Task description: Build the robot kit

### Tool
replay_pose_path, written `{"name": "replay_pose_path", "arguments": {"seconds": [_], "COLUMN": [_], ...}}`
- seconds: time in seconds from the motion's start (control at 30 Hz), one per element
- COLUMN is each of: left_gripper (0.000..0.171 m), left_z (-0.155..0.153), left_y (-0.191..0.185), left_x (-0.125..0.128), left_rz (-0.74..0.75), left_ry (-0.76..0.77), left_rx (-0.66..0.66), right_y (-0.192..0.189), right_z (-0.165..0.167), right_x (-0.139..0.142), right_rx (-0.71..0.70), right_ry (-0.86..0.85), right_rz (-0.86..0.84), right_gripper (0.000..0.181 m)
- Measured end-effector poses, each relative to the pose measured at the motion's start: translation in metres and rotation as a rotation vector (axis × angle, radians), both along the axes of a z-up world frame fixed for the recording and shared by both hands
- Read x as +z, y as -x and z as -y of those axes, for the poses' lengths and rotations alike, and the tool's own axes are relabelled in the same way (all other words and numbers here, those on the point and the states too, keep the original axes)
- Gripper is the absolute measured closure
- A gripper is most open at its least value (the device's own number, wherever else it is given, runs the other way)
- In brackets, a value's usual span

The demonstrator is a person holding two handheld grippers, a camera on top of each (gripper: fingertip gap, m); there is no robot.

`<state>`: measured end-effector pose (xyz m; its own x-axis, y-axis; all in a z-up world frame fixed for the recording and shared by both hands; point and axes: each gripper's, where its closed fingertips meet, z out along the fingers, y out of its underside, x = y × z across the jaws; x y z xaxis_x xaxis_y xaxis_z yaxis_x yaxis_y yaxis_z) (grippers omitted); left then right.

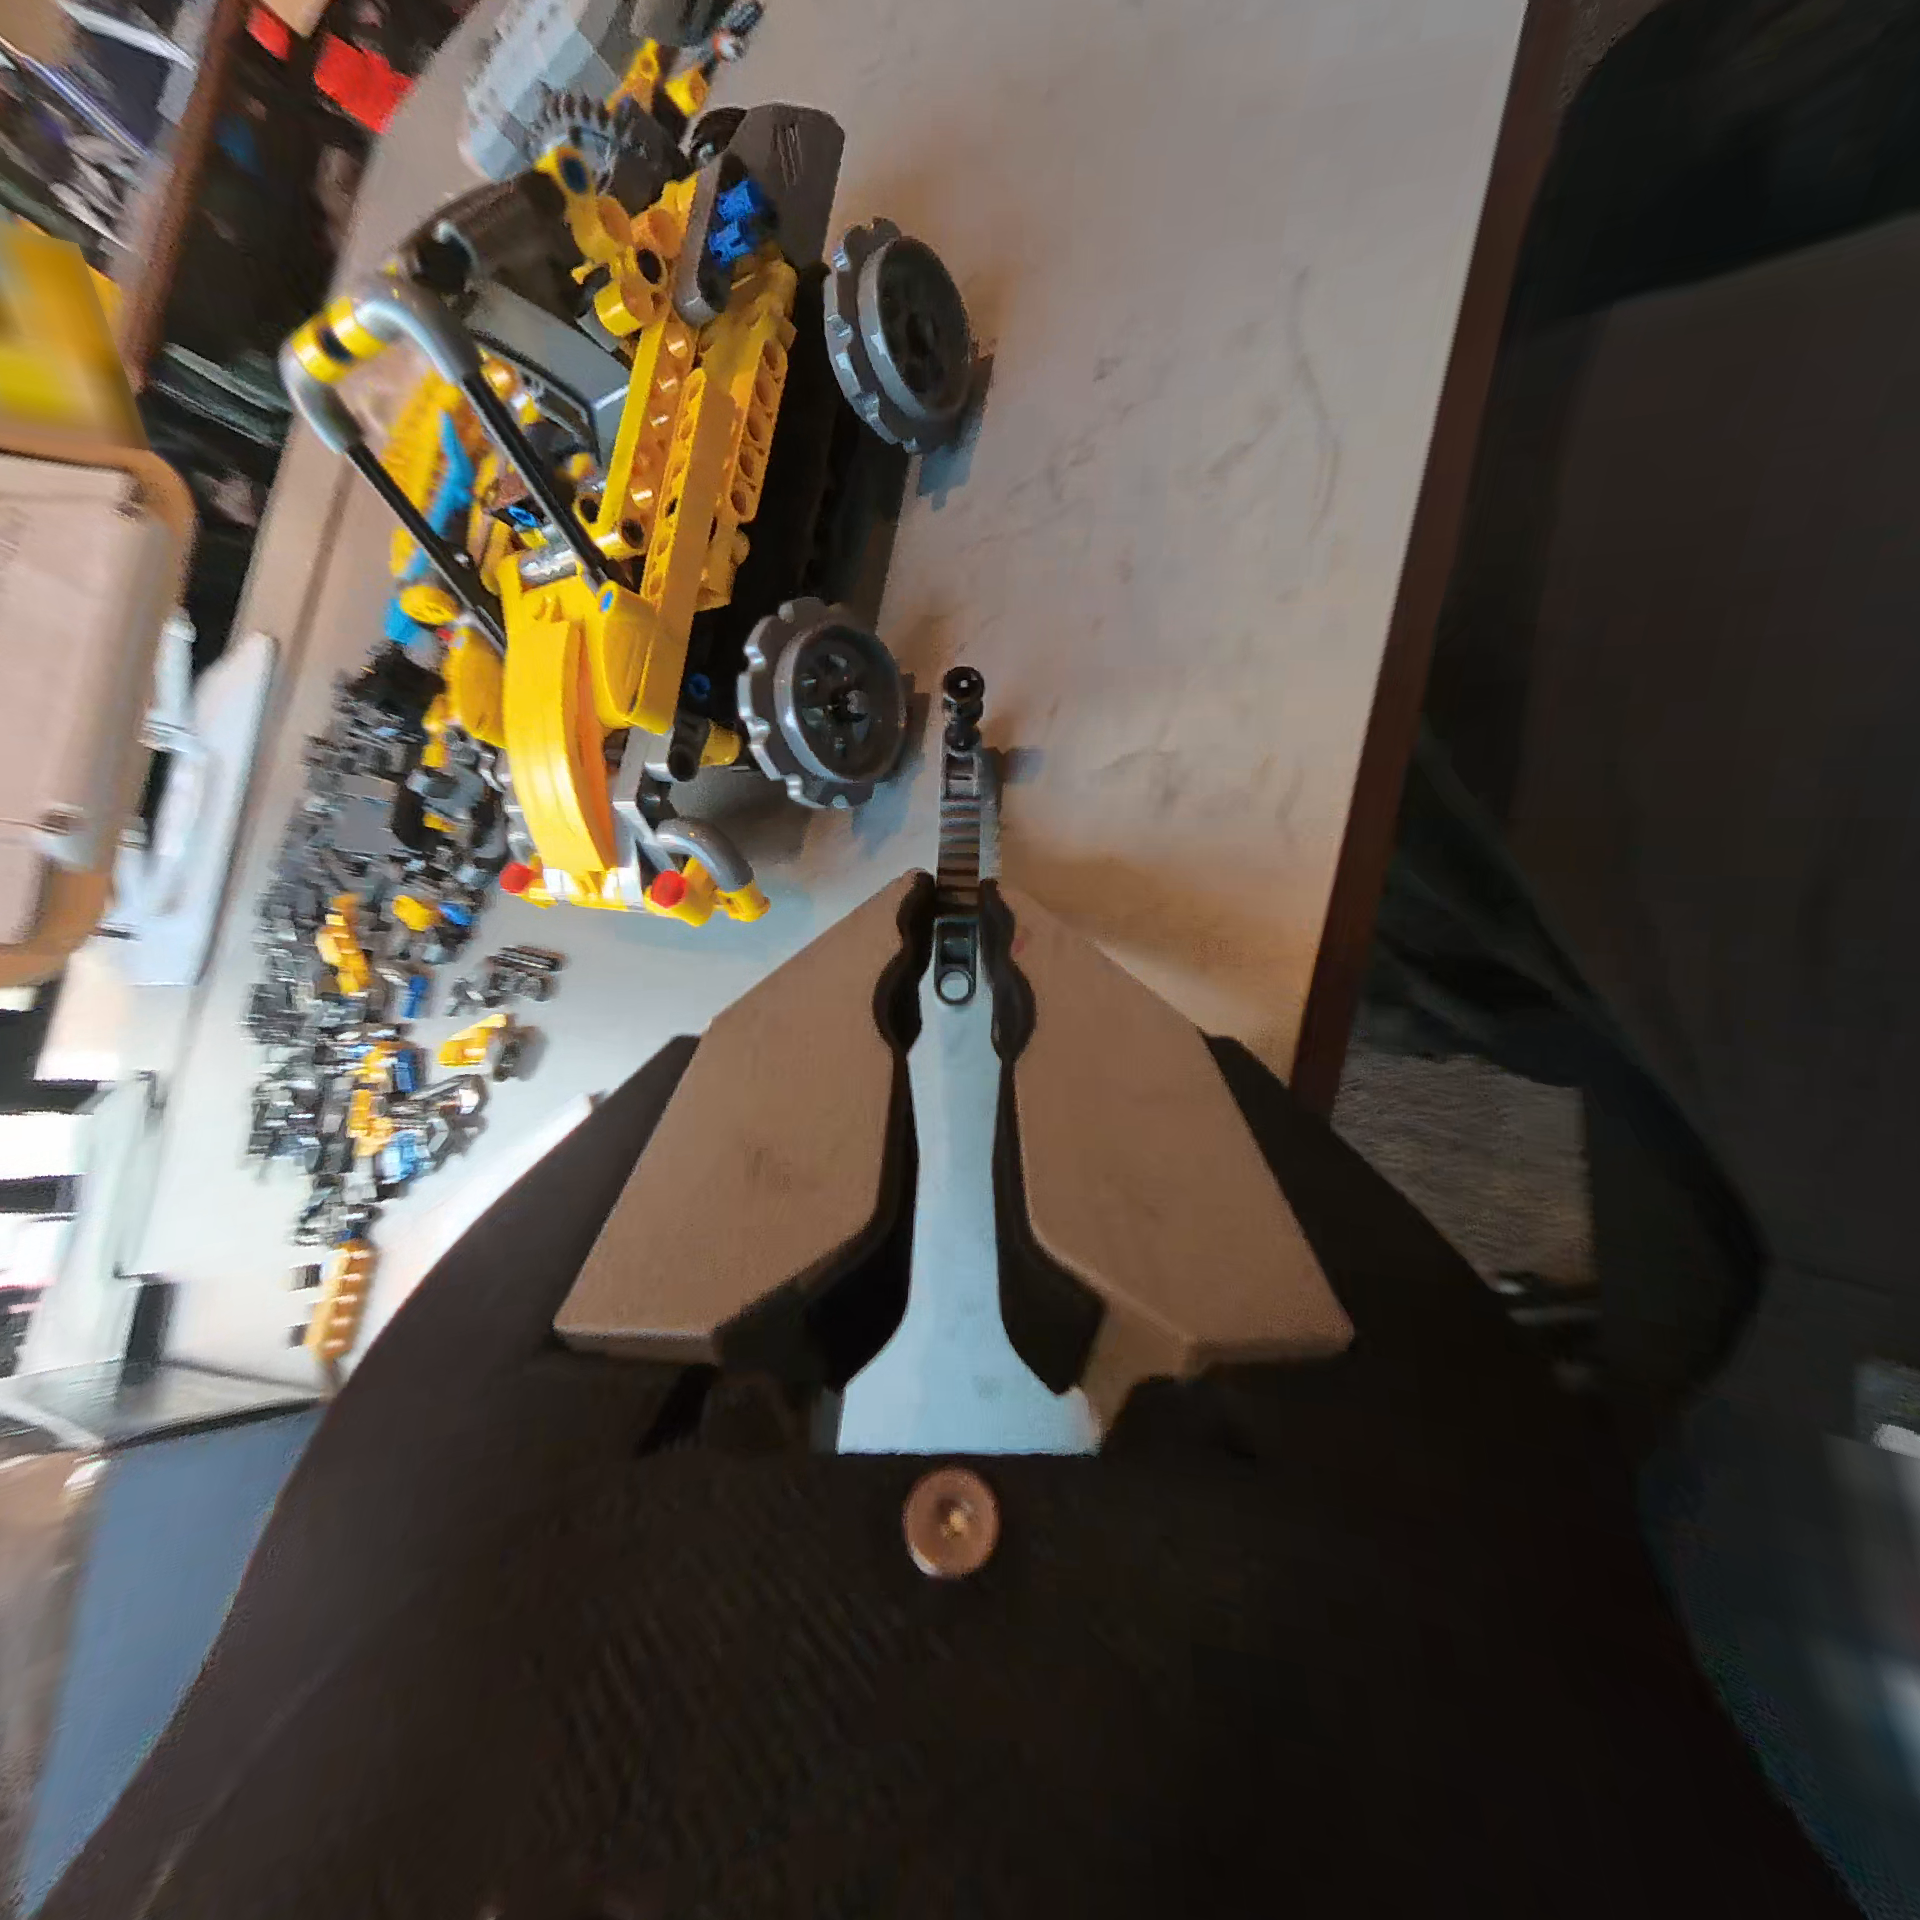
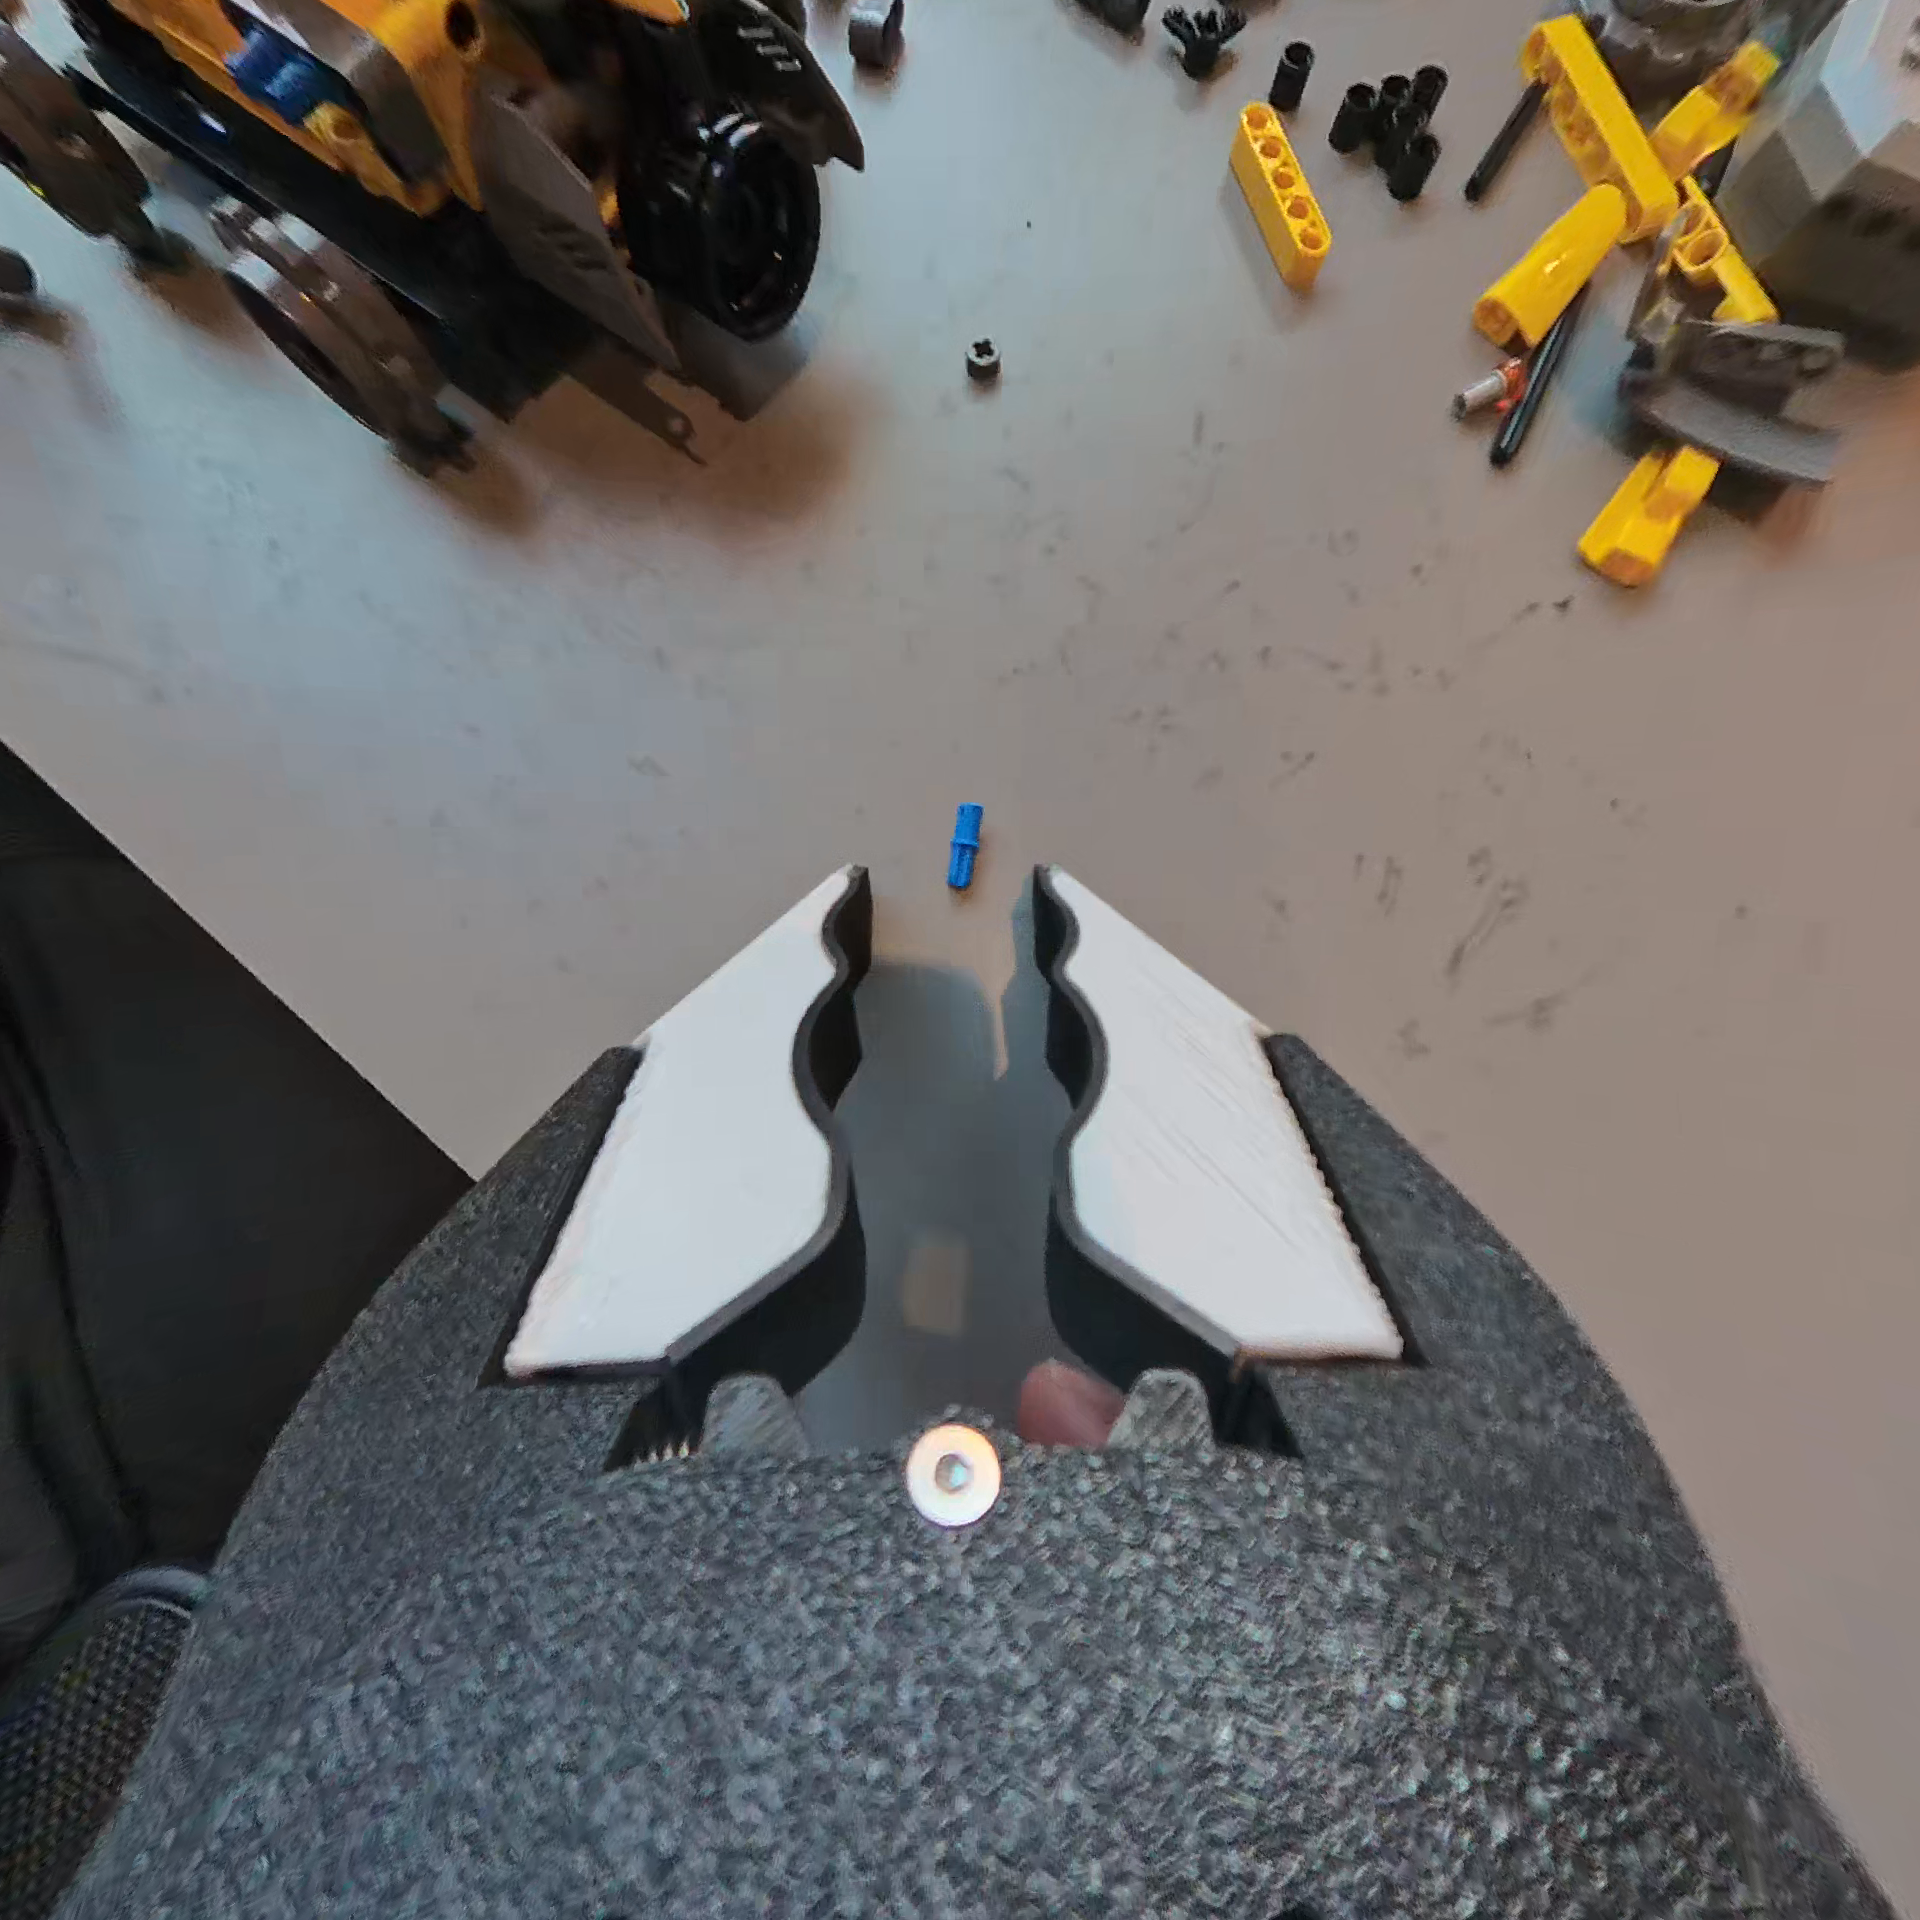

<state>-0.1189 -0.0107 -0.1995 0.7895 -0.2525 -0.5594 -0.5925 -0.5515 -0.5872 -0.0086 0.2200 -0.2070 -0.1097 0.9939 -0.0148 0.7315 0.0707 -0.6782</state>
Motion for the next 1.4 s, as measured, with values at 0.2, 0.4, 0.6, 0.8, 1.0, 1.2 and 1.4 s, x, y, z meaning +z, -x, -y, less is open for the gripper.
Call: {"name": "replay_pose_path", "arguments": {"seconds": [0.2, 0.4, 0.6, 0.8, 1.0, 1.2, 1.4], "left_gripper": [0.167, 0.167, 0.167, 0.167, 0.167, 0.152, 0.139], "left_z": [0.004, 0.007, 0.003, 0.005, 0.008, 0.011, 0.023], "left_y": [0.002, 0.005, 0.007, 0.000, 0.000, 0.000, -0.010], "left_x": [0.002, 0.003, 0.001, 0.001, 0.001, 0.006, 0.016], "left_rz": [-0.181, -0.251, -0.292, -0.158, -0.157, -0.147, -0.078], "left_ry": [-0.038, -0.062, -0.043, -0.021, -0.019, -0.022, -0.013], "left_rx": [-0.007, 0.000, 0.004, 0.016, 0.021, 0.014, -0.019], "right_y": [0.004, 0.011, 0.026, 0.032, 0.035, 0.035, 0.037], "right_z": [-0.001, 0.010, 0.037, 0.063, 0.074, 0.087, 0.147], "right_x": [0.000, 0.000, 0.013, 0.028, 0.036, 0.042, 0.055], "right_rx": [-0.027, 0.005, 0.069, 0.149, 0.186, 0.232, 0.414], "right_ry": [0.075, 0.105, 0.107, 0.057, 0.010, 0.027, 0.137], "right_rz": [-0.023, -0.032, -0.089, -0.130, -0.140, -0.136, -0.135], "right_gripper": [0.171, 0.178, 0.178, 0.178, 0.178, 0.178, 0.178]}}
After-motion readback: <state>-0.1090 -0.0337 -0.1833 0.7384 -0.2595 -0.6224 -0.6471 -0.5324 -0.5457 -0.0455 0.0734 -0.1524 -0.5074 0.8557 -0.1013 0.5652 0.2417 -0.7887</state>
